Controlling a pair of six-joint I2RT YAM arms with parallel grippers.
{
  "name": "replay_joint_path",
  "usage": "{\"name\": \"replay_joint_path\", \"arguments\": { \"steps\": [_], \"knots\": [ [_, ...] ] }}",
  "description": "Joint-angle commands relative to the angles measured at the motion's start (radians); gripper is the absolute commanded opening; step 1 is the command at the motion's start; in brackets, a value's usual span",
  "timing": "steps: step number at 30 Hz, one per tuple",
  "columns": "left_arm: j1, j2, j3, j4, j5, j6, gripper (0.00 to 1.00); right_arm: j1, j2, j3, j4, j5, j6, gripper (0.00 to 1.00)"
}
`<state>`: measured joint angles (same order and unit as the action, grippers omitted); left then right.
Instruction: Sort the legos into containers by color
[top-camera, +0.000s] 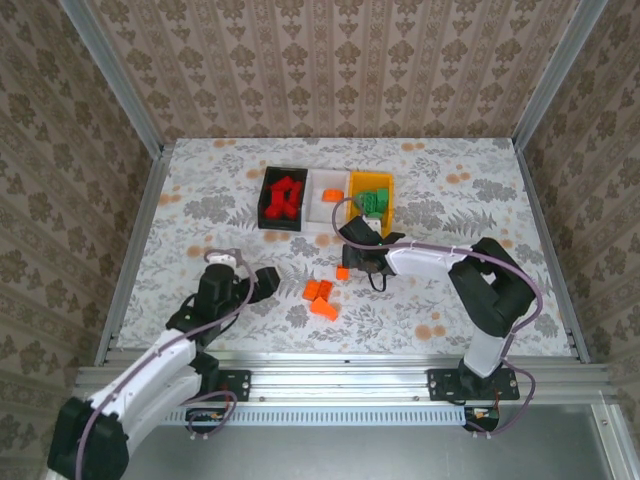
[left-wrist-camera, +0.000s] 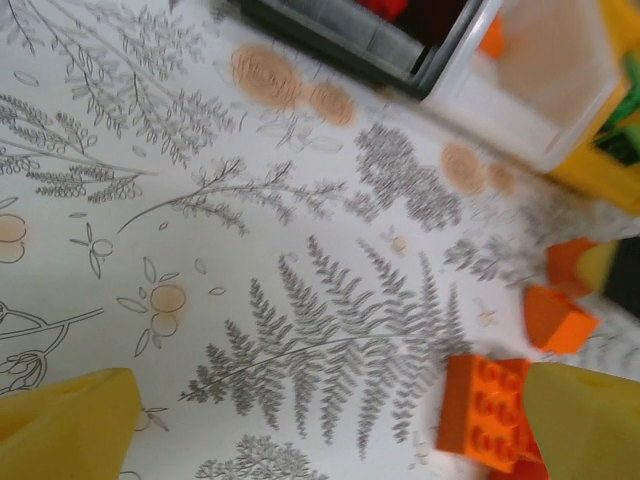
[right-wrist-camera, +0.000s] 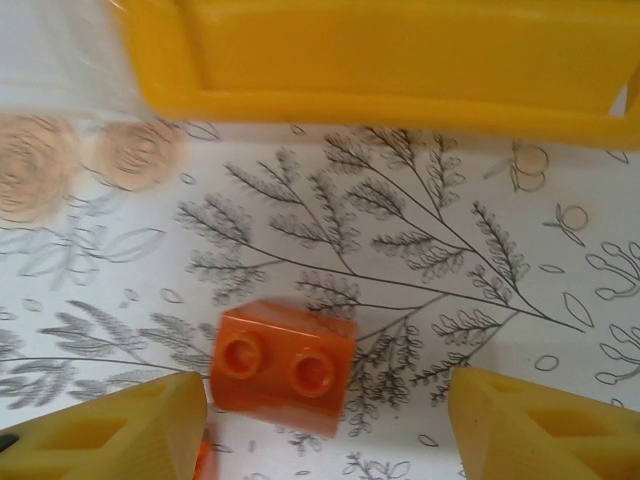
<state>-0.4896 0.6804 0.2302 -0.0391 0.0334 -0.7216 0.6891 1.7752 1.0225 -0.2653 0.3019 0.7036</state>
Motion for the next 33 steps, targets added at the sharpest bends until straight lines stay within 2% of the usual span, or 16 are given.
{"name": "replay_joint_path", "arguments": {
  "steps": [1,4,7,11,13,20,24,27,33],
  "knots": [
    [-0.003,-0.135,-0.035,-0.052,-0.009,-0.094,1.0,-0.011,0.039,0.044,-0.051,0.034,0.018,0.63],
    [-0.001,-0.258,-0.056,-0.148,-0.036,-0.102,1.0,-0.013,0.057,0.049,-0.033,0.004,-0.006,0.59],
    [-0.001,-0.356,-0.061,-0.226,-0.043,-0.104,1.0,-0.013,0.066,0.051,-0.022,-0.006,-0.02,0.5],
    [0.0,-0.418,-0.075,-0.262,-0.046,-0.114,1.0,-0.013,0.057,0.044,-0.01,0.012,-0.045,0.38],
    [0.0,-0.417,-0.081,-0.26,-0.044,-0.121,1.0,-0.012,0.044,0.041,-0.014,0.019,-0.055,0.36],
    [-0.001,-0.353,-0.087,-0.186,-0.034,-0.148,1.0,0.036,-0.106,0.015,-0.044,0.042,-0.109,0.32],
    [-0.003,-0.263,-0.095,-0.084,-0.03,-0.166,1.0,0.045,-0.169,0.082,-0.067,0.047,-0.168,0.33],
    [-0.007,-0.169,-0.076,-0.026,-0.018,-0.173,1.0,0.034,-0.112,0.2,-0.084,0.056,-0.229,0.33],
    [-0.036,-0.009,0.006,-0.017,0.001,-0.177,1.0,-0.031,0.165,0.54,-0.172,0.006,-0.301,0.34]
  ]
}}
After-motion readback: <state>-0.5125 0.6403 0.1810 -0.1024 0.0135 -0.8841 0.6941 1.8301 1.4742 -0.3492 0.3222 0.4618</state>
